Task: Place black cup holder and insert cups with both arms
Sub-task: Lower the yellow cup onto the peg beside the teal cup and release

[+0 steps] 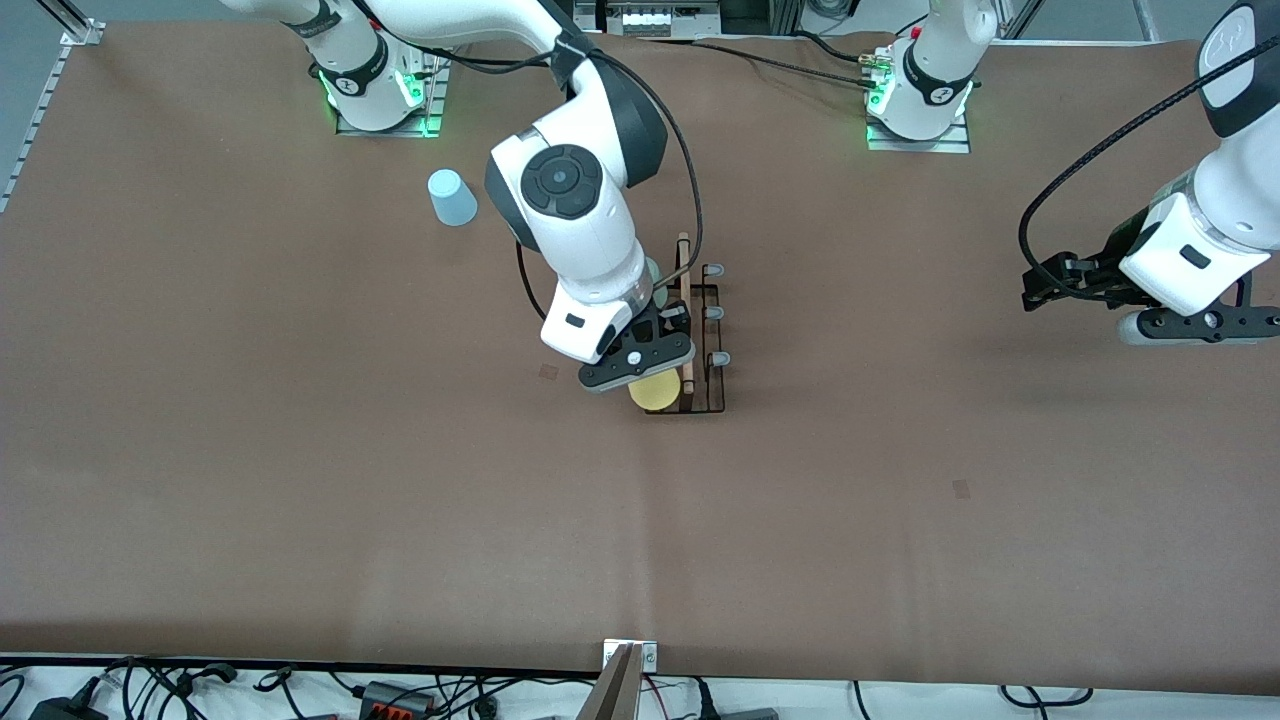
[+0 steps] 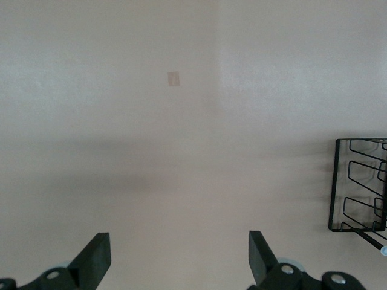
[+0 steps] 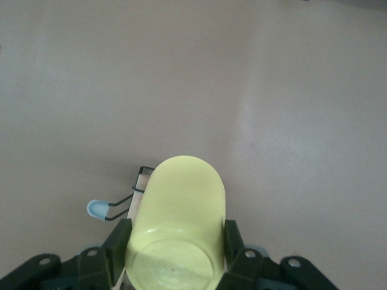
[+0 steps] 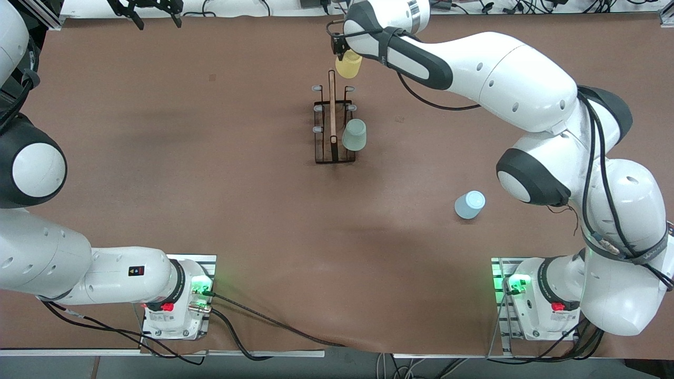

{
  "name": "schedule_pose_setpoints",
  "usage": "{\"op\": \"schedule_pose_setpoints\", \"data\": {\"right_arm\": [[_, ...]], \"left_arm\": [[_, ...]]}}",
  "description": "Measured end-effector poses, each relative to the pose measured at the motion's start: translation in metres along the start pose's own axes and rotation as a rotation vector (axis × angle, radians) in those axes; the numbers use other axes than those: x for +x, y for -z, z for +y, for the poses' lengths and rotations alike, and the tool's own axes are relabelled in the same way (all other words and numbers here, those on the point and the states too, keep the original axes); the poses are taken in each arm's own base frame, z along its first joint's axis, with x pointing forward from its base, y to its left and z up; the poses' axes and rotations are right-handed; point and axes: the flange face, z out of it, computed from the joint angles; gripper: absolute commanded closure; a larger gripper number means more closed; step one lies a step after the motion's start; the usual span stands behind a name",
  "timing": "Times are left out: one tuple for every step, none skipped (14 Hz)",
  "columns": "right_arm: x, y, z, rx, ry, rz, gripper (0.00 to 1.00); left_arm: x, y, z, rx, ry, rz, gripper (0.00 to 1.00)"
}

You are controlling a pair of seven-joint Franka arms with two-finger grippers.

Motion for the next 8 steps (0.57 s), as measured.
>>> {"op": "schedule_pose_setpoints", "data": {"right_arm": [[0.0,0.002,0.001,-0.001,-0.001,-0.002,0.85],[-0.001,0.002,0.0,-0.003,0.0,-0.012,0.85],[-0.004,0.0,-0.001,-0.006,0.003,-0.029,0.85],[-0.007,-0.002,-0.003,-0.009,0.005,-0.047,0.85],[-0.009,-0.005,-0.004,-0.012,0.007,-0.058,0.85],[-0.01,-0.008,-0.004,-0.013,0.008,-0.063,0.85],[-0.011,-0.012,-0.005,-0.016,0.009,-0.069,0.85],[-0.012,-0.018,-0.004,-0.02,0.009,-0.075,0.85]], "left_arm": [[0.0,0.0,0.0,0.0,0.0,0.0,0.0],[0.0,0.0,0.0,0.0,0.0,0.0,0.0],[0.0,0.0,0.0,0.0,0.0,0.0,0.0],[0.0,0.0,0.0,0.0,0.0,0.0,0.0],[0.0,0.0,0.0,0.0,0.0,0.0,0.0],[0.0,0.0,0.0,0.0,0.0,0.0,0.0],[0.0,0.0,0.0,0.0,0.0,0.0,0.0],[0.0,0.0,0.0,0.0,0.0,0.0,0.0]]}}
